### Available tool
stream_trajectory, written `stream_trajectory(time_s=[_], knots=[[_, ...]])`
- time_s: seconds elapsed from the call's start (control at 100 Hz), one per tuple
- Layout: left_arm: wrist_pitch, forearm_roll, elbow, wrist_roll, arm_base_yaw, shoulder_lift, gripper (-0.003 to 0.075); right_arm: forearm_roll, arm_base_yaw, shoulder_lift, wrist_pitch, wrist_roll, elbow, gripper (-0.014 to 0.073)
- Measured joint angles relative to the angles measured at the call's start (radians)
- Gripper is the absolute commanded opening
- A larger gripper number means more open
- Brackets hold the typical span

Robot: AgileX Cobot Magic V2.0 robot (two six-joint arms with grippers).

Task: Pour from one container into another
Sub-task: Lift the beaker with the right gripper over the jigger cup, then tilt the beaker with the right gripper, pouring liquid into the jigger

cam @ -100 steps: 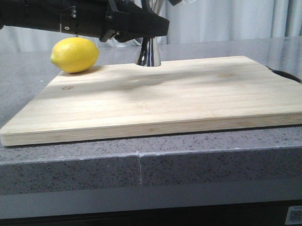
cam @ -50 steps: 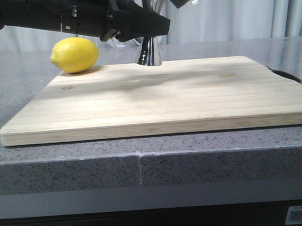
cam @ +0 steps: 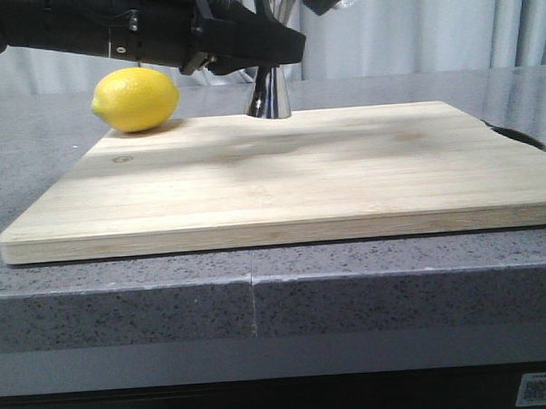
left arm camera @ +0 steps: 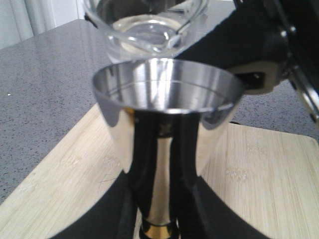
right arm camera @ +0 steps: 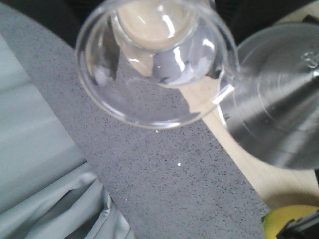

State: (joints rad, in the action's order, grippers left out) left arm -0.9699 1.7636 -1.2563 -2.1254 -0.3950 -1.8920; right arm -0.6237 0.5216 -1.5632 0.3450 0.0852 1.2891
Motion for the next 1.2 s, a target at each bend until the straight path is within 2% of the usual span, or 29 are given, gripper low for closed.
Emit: stream_trajectory(time_s=[1.2], knots=[[0.002,0.0,0.0,0.0,0.0,0.0,-0.0019,-0.23,0.04,0.0,0.004,0.005,0.0,0.0216]])
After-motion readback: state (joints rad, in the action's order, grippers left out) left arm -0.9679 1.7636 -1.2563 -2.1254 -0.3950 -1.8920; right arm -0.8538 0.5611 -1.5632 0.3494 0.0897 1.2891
